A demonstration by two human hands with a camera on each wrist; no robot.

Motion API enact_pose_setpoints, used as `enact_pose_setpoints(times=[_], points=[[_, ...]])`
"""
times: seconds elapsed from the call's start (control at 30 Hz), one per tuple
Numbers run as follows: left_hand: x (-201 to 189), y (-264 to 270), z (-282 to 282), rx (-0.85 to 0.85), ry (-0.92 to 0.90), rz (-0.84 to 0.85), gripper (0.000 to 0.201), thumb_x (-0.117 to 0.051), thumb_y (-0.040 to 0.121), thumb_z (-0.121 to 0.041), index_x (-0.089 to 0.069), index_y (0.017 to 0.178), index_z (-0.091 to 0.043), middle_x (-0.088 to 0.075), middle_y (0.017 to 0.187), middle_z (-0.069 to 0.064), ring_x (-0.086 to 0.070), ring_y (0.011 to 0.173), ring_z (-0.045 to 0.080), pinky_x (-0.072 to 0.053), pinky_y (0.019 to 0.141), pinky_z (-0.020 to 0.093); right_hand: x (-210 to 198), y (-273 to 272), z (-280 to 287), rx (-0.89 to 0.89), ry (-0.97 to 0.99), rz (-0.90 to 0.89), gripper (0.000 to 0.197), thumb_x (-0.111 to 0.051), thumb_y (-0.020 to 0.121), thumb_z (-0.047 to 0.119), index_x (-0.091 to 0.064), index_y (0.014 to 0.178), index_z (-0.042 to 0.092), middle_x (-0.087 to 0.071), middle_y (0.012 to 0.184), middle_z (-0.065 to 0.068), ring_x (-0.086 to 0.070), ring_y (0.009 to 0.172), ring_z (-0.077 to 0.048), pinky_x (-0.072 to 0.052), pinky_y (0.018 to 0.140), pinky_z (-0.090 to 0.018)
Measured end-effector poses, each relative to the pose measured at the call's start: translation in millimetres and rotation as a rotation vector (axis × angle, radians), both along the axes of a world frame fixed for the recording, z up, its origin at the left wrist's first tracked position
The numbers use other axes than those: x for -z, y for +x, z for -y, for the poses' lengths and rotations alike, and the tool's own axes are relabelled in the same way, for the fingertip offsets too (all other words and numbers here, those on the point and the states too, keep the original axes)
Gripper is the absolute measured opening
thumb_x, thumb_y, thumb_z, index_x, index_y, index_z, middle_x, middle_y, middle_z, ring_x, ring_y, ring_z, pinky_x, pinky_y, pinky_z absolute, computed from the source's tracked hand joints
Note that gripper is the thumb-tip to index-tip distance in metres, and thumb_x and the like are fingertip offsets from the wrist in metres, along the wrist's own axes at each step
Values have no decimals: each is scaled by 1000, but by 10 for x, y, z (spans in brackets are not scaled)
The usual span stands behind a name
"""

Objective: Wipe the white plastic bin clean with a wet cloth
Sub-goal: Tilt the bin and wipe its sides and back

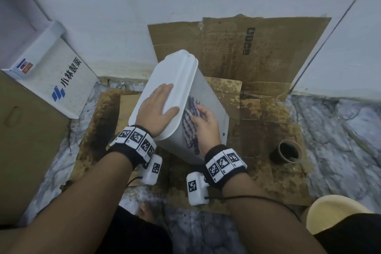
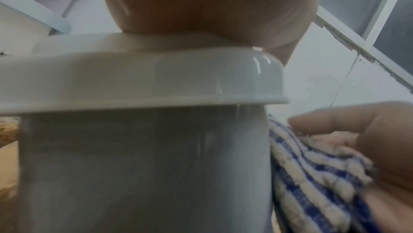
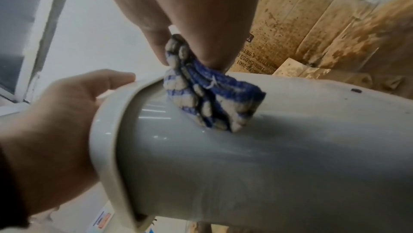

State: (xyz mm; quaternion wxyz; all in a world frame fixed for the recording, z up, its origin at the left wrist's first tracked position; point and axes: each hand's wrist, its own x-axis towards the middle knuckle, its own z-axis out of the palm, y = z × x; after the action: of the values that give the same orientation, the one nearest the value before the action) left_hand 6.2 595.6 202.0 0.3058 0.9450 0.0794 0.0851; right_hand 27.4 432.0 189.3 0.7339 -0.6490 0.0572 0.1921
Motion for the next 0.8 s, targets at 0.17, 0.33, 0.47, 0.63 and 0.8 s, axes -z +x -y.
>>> enact_pose_setpoints(times=[0.17, 0.33, 0.47, 0.63, 0.8], points=[[-37, -16, 44, -37, -102, -6, 72, -34, 83, -51, -32, 150, -27, -28, 159, -4, -21, 147, 13, -17, 120, 46, -108, -21, -15, -39, -98, 109, 33, -59, 91, 5, -61, 122, 16, -66, 112, 3, -64, 104, -13, -52, 98, -40], [-52, 12, 136, -38, -74, -22, 66, -37, 87, -44, -30, 151, -29, -25, 160, -6, -19, 148, 12, -15, 121, 44, -146, 46, -14, -7, -61, 160, 40, -55, 94, 5, -60, 132, 16, -63, 128, -1, -60, 115, -10, -49, 103, -33], [-43, 30, 127, -42, -58, -28, 65, -35, 87, -43, -30, 151, -28, -25, 160, -5, -20, 148, 13, -16, 121, 45, -129, -12, -29, -129, -242, 357, 42, -54, 93, 6, -59, 133, 16, -56, 129, -1, -55, 118, -10, -43, 108, -31], [-40, 22, 80, -52, -68, -30, 65, -36, 88, -42, -31, 151, -27, -26, 160, -4, -20, 147, 13, -17, 121, 44, -155, -210, 41, -204, -362, 466, 38, -57, 90, 9, -63, 128, 15, -60, 119, 0, -58, 107, -12, -47, 99, -26], [-62, -24, 16, -73, -111, -45, 67, -37, 86, -40, -31, 151, -27, -25, 160, -5, -20, 148, 12, -17, 120, 39, -136, -401, 98, -282, -398, 548, 33, -60, 85, 8, -69, 115, 18, -61, 107, 5, -58, 95, -8, -47, 89, -19]])
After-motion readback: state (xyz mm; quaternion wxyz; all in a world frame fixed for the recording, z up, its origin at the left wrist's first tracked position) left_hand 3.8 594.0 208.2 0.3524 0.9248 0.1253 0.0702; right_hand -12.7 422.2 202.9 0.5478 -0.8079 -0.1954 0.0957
